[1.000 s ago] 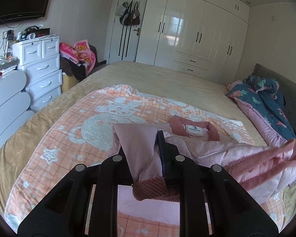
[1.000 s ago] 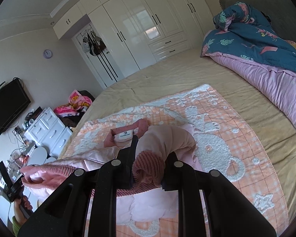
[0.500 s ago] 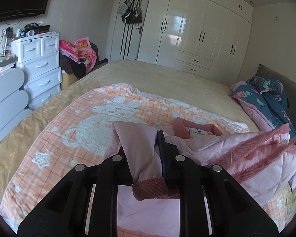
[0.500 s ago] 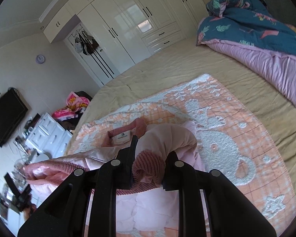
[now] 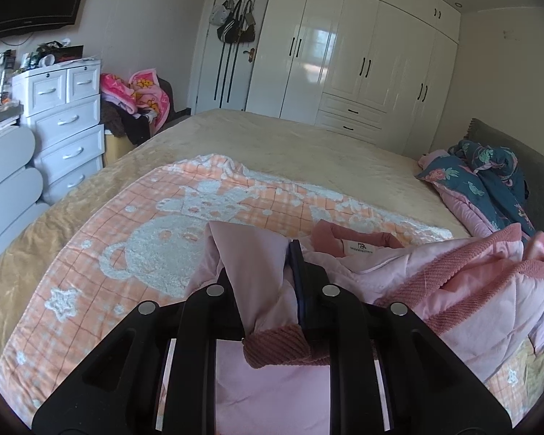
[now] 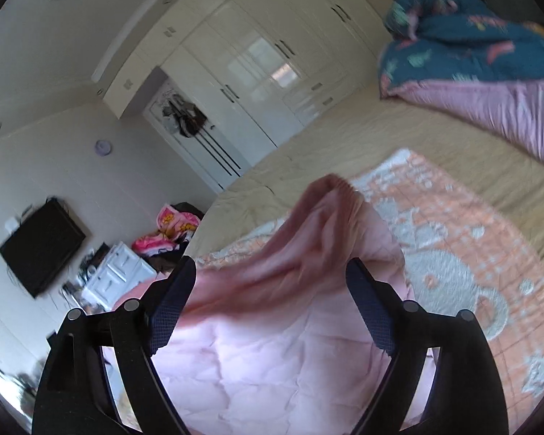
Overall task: Fold large clothes
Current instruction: 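Lay the hem down on the collar end and open both tools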
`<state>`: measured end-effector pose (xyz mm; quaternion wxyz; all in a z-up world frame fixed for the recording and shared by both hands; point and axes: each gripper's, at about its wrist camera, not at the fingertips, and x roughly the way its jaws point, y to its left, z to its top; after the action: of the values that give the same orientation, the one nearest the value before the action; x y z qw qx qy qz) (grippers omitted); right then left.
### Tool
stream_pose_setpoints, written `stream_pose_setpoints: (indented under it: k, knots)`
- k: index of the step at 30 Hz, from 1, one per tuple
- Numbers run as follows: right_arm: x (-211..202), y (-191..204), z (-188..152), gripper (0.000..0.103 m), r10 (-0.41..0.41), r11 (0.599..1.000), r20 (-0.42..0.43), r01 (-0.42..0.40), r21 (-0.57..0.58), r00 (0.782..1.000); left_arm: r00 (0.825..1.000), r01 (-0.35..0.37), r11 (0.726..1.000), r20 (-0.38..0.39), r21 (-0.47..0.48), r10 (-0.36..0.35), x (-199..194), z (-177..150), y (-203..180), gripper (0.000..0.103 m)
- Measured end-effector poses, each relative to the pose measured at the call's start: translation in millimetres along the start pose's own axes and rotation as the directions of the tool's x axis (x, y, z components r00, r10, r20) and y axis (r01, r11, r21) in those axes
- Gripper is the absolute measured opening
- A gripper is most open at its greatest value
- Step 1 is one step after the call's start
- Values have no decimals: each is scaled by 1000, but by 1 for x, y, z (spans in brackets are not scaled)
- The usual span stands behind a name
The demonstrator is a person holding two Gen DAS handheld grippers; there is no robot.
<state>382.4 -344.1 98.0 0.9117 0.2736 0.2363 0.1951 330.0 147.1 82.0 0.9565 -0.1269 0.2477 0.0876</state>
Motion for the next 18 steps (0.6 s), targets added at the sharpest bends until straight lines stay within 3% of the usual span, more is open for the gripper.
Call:
stream_pose_setpoints:
  k: [6, 11, 18]
  knots:
    - [5, 29, -32, 91, -127, 971, 21, 129, -201, 992, 1000, 8, 1000, 3, 0, -8, 10, 4, -2, 12]
    - [43, 33, -72, 92, -263, 912, -74, 223, -344, 962, 1000, 7, 1000, -3, -1, -7, 20, 4, -5, 15]
    - [74, 13, -102, 92, -311, 911, -171, 241, -336, 935, 1000, -5, 1000, 0, 23, 5, 22, 2, -10, 19]
